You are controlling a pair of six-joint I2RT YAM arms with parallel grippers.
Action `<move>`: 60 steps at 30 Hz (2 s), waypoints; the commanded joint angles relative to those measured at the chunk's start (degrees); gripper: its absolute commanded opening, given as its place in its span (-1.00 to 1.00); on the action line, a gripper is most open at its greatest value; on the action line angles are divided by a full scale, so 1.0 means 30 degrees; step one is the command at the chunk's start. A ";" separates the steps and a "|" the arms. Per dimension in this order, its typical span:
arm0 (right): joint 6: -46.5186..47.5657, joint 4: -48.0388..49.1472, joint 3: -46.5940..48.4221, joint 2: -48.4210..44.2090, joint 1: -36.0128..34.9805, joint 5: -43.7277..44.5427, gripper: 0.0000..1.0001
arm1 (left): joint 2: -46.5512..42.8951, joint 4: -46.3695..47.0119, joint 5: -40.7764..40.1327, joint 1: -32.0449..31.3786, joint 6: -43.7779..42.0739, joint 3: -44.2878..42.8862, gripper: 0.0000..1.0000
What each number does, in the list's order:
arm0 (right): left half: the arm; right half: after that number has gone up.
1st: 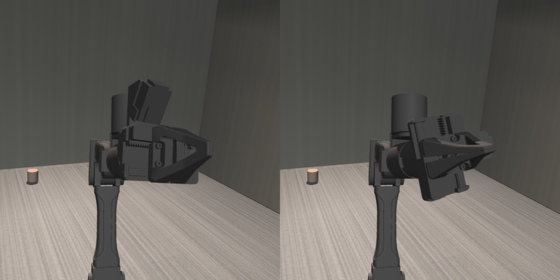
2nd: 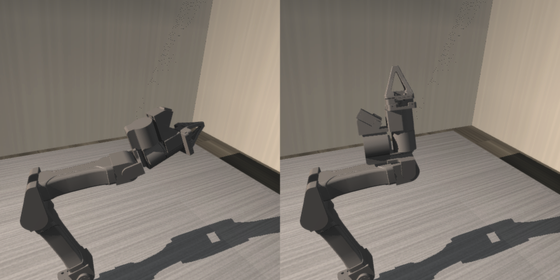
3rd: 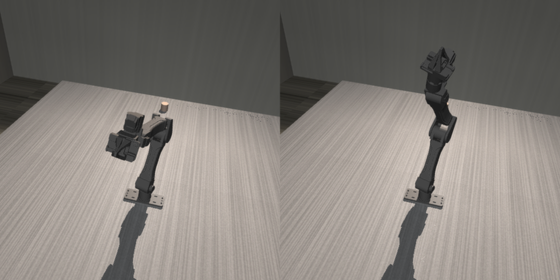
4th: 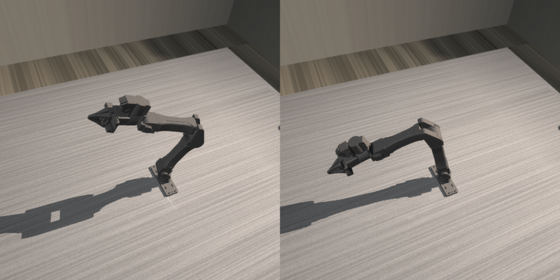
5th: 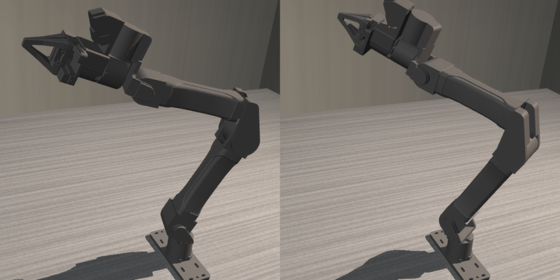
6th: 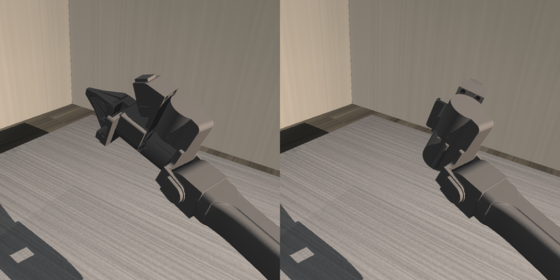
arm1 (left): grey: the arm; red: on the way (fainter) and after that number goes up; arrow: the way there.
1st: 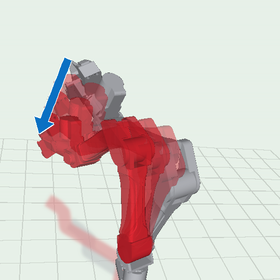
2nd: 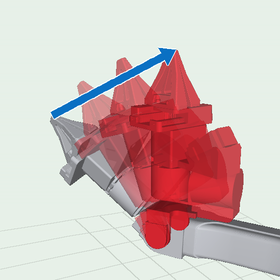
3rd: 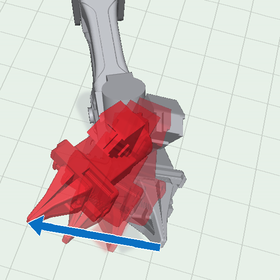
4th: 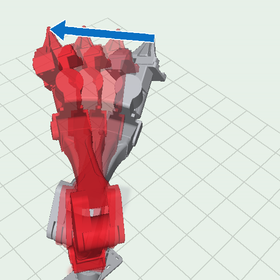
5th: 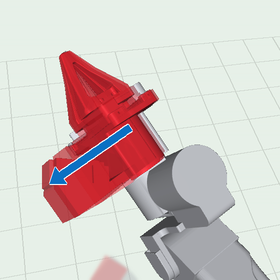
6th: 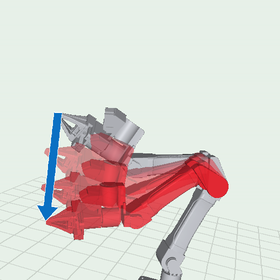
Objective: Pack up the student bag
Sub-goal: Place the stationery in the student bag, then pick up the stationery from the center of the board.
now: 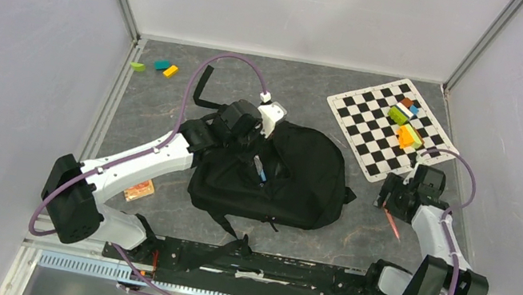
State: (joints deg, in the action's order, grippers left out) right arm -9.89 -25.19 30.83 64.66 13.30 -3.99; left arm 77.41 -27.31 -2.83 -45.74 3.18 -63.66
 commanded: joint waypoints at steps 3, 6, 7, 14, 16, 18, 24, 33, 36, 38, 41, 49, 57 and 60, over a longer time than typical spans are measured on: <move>0.0433 0.0767 -0.0281 0.0081 0.0082 -0.0299 0.60 | -0.0487 0.1369 0.0678 -0.0121 0.0112 -0.0138 -0.96; 0.0436 0.0610 -0.0587 -0.0221 0.0079 -0.0130 0.59 | -0.0519 0.1398 0.0795 -0.0136 0.0141 -0.0123 -0.96; 0.0441 0.0526 -0.0702 -0.0297 0.0055 -0.0207 0.59 | -0.0519 0.1395 0.0839 -0.0136 0.0167 -0.0138 -0.96; 0.0519 0.0097 -0.1135 -0.0590 0.0051 -0.1441 0.41 | -0.0511 0.1398 0.0856 -0.0136 0.0170 -0.0138 -0.96; 0.0404 0.0005 -0.1187 -0.0763 0.0066 -0.1646 0.33 | -0.0503 0.1398 0.0856 -0.0136 0.0170 -0.0138 -0.96; 0.0368 0.0067 -0.1259 -0.0887 0.0070 -0.1718 0.24 | -0.0518 0.1402 0.0856 -0.0136 0.0170 -0.0138 -0.96; 0.0384 0.0045 -0.1398 -0.0748 -0.0073 -0.1583 0.00 | -0.0512 0.1398 0.0856 -0.0136 0.0170 -0.0138 -0.96; 0.0199 0.0175 -0.1509 -0.0720 -0.0760 -0.0606 -0.16 | -0.0529 0.1398 0.0830 -0.0136 0.0151 -0.0138 -0.96; 0.0141 0.0314 -0.1544 -0.0781 -0.0943 -0.0647 -0.43 | -0.0533 0.1398 0.0799 -0.0134 0.0141 -0.0138 -0.96; 0.0137 0.0346 -0.1571 -0.0823 -0.1005 -0.0556 -0.60 | -0.0570 0.1402 0.0779 -0.0134 0.0141 -0.0138 -0.96; 0.0121 0.0365 -0.1597 -0.0837 -0.1147 -0.0463 -0.80 | -0.0584 0.1398 0.0768 -0.0136 0.0141 -0.0138 -0.96; 0.0066 -0.0087 -0.0946 -0.1653 -0.1401 -0.0467 -1.00 | -0.0878 0.1365 0.0768 -0.0132 0.0137 -0.0168 -0.96; -0.1582 -0.1159 0.2159 -0.3577 -0.3675 -0.3407 -1.00 | -0.1123 0.1662 0.0856 -0.0136 0.0256 0.0052 -0.96; -0.2637 -0.1413 0.3366 -0.3204 -0.6286 -0.4289 -1.00 | -0.1004 0.1604 0.0856 -0.0136 0.0288 -0.0021 -0.96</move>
State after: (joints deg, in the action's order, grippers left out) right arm -13.10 -28.80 34.92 55.07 1.85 -11.27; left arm 76.47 -27.00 -2.42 -45.74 3.20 -63.11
